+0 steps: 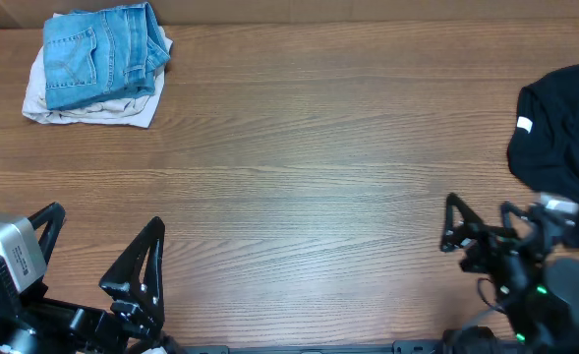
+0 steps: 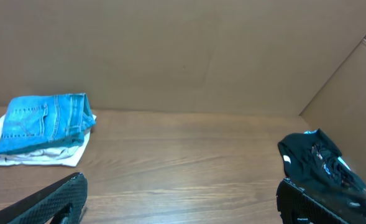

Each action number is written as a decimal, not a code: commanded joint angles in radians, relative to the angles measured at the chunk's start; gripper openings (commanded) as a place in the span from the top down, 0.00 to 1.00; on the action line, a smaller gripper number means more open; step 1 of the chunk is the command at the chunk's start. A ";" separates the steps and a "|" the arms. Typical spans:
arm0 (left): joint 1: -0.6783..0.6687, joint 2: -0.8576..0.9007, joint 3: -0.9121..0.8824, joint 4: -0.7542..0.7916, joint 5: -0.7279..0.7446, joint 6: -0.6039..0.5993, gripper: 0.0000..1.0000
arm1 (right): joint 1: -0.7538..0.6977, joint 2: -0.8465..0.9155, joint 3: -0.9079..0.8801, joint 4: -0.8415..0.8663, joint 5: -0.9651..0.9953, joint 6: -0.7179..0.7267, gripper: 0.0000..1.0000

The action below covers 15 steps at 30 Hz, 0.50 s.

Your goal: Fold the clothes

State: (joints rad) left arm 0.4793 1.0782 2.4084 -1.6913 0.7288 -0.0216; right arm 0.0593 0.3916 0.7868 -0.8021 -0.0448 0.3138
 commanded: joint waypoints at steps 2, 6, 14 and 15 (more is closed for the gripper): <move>0.005 0.002 0.000 0.002 -0.004 0.019 0.00 | -0.003 -0.094 -0.243 0.190 -0.010 -0.008 0.00; 0.005 0.002 0.000 0.002 -0.004 0.019 0.00 | -0.003 -0.146 -0.397 0.348 -0.047 -0.008 0.00; 0.005 0.002 0.000 0.002 -0.004 0.019 0.00 | -0.003 -0.262 -0.544 0.507 -0.118 -0.112 0.00; 0.005 0.002 0.000 0.002 -0.004 0.019 0.00 | -0.003 -0.278 -0.551 0.507 -0.114 -0.117 0.00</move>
State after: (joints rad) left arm 0.4793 1.0782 2.4084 -1.6909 0.7284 -0.0216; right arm 0.0597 0.1547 0.2577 -0.3107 -0.1268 0.2600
